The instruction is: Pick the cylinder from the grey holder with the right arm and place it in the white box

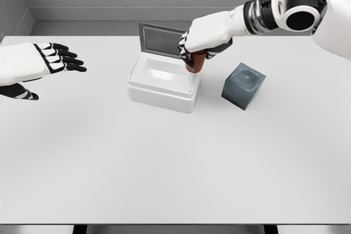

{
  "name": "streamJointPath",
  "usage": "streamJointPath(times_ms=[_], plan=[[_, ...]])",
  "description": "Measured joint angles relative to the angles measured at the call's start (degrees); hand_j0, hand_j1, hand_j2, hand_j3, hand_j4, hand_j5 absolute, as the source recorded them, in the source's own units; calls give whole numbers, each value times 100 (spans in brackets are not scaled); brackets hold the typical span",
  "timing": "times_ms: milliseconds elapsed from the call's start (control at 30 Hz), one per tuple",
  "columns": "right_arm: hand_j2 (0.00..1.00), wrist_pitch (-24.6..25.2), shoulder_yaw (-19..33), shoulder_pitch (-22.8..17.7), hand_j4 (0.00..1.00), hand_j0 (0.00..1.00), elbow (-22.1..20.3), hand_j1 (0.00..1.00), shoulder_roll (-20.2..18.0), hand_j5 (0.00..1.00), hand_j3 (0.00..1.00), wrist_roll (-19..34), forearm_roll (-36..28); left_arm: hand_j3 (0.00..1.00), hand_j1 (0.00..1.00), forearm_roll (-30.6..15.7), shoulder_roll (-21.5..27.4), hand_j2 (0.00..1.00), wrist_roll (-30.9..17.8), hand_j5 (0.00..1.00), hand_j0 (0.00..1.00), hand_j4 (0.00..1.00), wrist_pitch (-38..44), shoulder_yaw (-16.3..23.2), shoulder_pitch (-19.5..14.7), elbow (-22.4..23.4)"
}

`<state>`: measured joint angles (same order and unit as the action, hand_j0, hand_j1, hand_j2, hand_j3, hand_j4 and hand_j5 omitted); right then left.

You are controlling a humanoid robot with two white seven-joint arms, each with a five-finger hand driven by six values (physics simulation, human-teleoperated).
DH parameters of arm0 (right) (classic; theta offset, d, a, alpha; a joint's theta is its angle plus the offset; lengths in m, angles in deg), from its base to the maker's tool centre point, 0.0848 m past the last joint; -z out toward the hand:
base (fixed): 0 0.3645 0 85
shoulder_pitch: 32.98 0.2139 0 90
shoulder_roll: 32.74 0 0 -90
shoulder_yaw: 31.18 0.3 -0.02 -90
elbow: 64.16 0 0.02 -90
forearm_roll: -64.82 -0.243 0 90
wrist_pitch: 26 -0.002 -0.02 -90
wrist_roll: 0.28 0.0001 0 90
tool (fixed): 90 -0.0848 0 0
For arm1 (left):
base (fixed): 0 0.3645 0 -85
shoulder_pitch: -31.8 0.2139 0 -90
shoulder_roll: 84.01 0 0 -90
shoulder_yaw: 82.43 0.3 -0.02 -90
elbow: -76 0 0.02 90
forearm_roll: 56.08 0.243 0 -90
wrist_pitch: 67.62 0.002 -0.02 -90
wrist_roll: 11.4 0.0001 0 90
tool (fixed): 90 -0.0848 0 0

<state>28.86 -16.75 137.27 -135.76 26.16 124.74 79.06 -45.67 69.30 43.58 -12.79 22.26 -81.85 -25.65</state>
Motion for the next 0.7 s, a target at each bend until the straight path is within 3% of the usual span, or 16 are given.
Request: streamJointPath(times_ms=[500, 533, 600, 700], plan=[[48, 0, -4, 0, 48, 48, 386, 48, 341, 48, 48, 0, 60, 100, 100, 8, 0, 100, 0, 100, 100, 100, 0, 0, -9, -7], [53, 0, -6, 0, 53, 53, 401, 53, 347, 53, 53, 0, 66, 100, 100, 8, 0, 100, 0, 100, 100, 100, 0, 0, -9, -9], [97, 0, -7, 0, 97, 97, 430, 97, 356, 97, 97, 0, 87, 100, 100, 8, 0, 100, 0, 100, 100, 100, 0, 0, -9, -11], [99, 0, -1, 0, 99, 99, 446, 99, 364, 99, 99, -1, 180, 100, 100, 5, 0, 100, 0, 100, 100, 100, 0, 0, -9, -18]])
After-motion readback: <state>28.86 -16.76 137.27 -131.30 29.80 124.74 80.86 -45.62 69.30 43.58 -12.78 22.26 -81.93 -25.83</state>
